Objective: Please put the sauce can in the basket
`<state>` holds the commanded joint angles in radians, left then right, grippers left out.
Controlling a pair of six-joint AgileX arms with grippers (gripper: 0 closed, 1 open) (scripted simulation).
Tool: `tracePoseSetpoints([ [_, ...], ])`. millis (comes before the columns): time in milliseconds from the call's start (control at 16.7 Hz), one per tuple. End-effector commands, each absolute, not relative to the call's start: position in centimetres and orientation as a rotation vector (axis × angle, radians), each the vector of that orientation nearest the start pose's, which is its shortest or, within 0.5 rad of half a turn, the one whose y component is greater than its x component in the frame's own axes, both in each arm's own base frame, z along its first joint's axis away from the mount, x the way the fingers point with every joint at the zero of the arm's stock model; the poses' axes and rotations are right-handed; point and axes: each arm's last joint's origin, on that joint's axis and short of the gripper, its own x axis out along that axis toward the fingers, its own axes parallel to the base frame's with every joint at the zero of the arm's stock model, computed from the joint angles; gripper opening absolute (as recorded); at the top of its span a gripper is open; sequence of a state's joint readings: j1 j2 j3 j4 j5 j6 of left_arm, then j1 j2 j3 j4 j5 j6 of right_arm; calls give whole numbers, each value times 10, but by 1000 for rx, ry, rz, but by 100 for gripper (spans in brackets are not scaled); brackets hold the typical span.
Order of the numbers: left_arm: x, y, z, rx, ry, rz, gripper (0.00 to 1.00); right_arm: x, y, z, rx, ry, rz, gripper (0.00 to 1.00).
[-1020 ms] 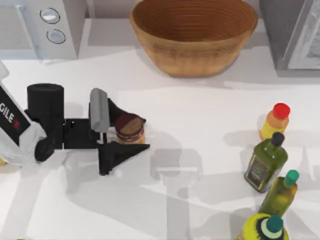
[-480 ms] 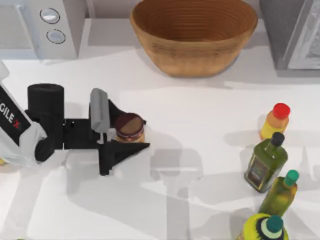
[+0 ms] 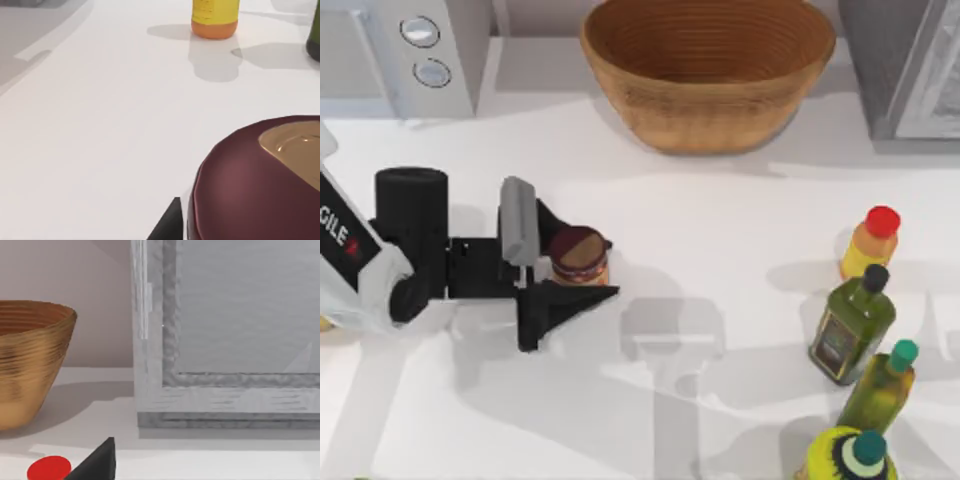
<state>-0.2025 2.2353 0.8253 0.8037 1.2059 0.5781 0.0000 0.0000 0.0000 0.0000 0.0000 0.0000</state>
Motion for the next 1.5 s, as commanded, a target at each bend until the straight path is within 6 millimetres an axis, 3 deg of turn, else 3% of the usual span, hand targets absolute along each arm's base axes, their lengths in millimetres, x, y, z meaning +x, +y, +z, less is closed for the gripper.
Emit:
tracePoseSetpoints([
  [480,321,-65,40,160,244,-1460,0,106,-1,160,0,0,0,100],
  [1080,263,-9,105,144,224,-1466,0,106,-1,160,0,0,0,100],
  [1320,245,2,126,144,174,-1446,0,106,-1,160,0,0,0,100],
  [1500,242,4,130,146,162,-1441,0,106,-1,160,0,0,0,100],
])
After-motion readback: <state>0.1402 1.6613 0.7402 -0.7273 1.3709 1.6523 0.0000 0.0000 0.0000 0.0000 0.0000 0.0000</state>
